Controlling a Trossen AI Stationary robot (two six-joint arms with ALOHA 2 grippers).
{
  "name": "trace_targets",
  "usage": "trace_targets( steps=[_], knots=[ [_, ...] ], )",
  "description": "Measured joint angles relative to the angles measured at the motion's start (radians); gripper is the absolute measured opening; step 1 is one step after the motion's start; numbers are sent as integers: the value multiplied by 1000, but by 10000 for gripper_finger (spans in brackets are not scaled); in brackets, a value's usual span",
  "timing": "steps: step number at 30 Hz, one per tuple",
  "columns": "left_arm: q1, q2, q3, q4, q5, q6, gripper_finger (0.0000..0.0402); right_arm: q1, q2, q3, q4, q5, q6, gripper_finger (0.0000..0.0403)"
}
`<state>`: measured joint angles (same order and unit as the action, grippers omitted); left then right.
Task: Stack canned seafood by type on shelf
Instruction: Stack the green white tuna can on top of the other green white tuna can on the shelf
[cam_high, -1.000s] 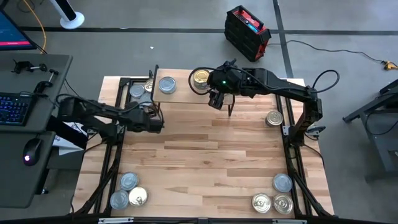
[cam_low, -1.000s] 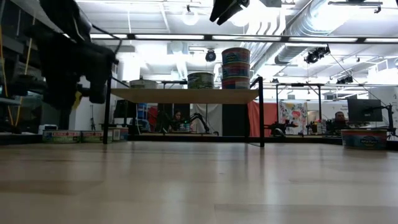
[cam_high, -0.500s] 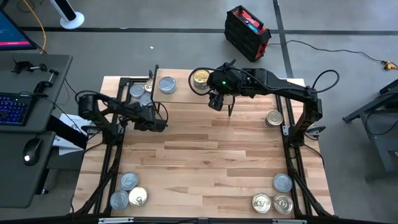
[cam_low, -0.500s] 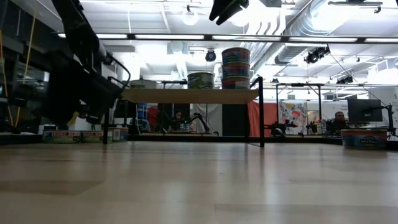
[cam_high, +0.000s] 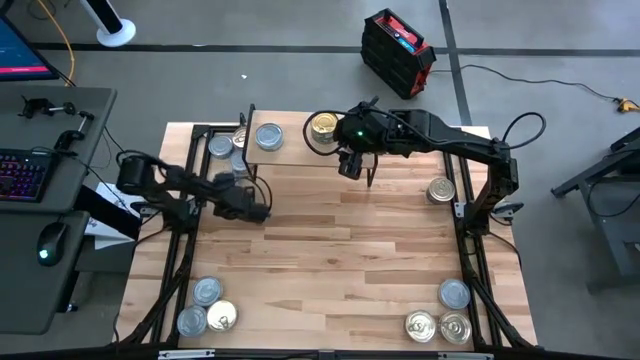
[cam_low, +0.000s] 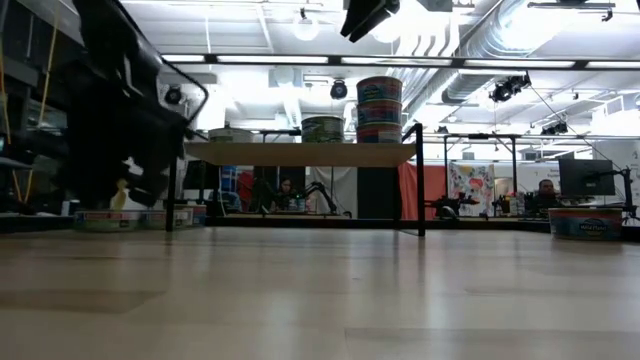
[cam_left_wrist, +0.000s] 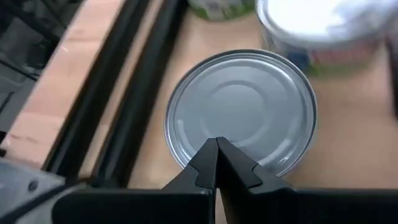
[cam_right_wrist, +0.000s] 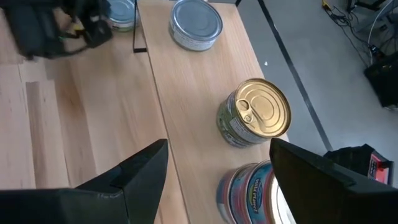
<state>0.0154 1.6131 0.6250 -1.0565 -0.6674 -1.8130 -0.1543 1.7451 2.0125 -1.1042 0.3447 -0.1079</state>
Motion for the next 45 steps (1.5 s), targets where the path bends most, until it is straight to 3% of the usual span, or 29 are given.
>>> trace_targets(
  steps=[10, 14, 21, 28, 31, 36, 40, 45],
  knots=[
    [-315, -165, 56, -32, 280, 123, 1, 0, 0, 0, -18, -38, -32, 272],
    [-412, -187, 70, 17, 295, 139, 1, 0, 0, 0, -115, -138, -27, 272],
    [-450, -159, 76, 469, 248, 452, 0, 5, 0, 0, -312, -447, -10, 272],
    [-374, -78, 72, 787, 223, 801, 0, 66, -3, -20, -368, -475, 5, 272],
    [-328, -43, 72, 899, 223, 946, 0, 95, -45, -143, -306, -502, 46, 272],
    [-266, 5, 82, 1062, 243, 1149, 0, 156, -203, -530, -61, -543, 198, 272],
    [-227, 36, 144, 1067, 274, 1362, 0, 207, -325, -798, 168, -541, 378, 272],
    [-195, -22, 220, 968, 333, 1641, 0, 254, -398, -973, 371, -457, 508, 272]
  ],
)
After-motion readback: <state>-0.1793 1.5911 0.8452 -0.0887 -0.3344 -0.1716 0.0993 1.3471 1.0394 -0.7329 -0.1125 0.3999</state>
